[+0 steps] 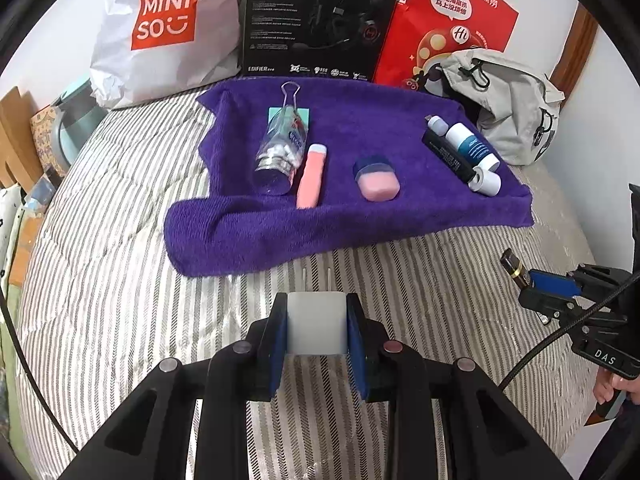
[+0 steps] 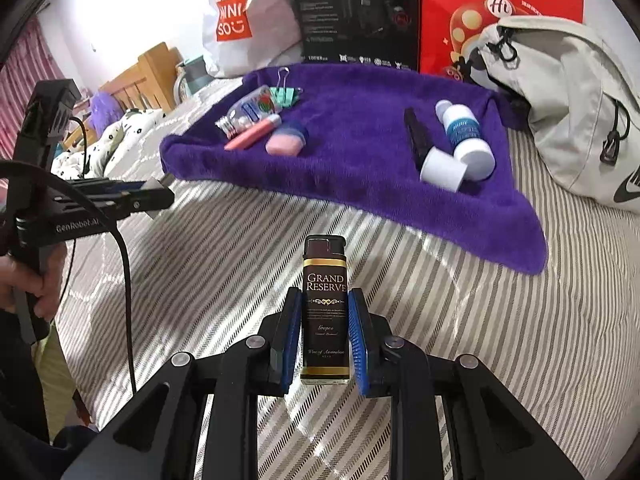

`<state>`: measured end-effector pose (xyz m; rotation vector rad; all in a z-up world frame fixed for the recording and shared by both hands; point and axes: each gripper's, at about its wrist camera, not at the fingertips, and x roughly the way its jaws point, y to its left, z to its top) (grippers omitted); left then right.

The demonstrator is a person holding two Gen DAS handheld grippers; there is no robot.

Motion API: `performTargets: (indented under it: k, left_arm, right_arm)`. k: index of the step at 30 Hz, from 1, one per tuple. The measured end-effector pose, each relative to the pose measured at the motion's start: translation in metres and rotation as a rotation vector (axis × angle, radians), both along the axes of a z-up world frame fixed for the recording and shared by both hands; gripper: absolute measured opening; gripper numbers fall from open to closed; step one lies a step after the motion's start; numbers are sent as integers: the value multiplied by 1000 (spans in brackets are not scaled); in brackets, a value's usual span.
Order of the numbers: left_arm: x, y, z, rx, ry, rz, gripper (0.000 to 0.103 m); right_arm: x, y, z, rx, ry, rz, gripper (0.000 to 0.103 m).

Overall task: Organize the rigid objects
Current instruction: 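Place Grand Reserve bottle on towel with right gripper while left gripper carries charger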

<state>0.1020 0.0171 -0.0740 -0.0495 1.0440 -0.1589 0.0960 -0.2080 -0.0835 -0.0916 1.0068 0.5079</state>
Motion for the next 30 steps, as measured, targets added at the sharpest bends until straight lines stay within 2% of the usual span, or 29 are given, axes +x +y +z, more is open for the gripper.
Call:
performTargets:
  k: [11,20,24,30]
  left_arm:
    - [20,-3,15,-13,-28,-18,26]
    - [48,-2,23,-17,-44,-21,26]
    - [59,1,21,-20,-41,-20,26]
    - [69,11,15,-23,-33,-4,26]
  right_arm:
    - [22,1,19,54,-19,6,23]
    - [64,3,29,85,-42,-14,23]
    - [93,9,30,83,-53,-14,23]
    - [130,18,12,36,-26,-22,23]
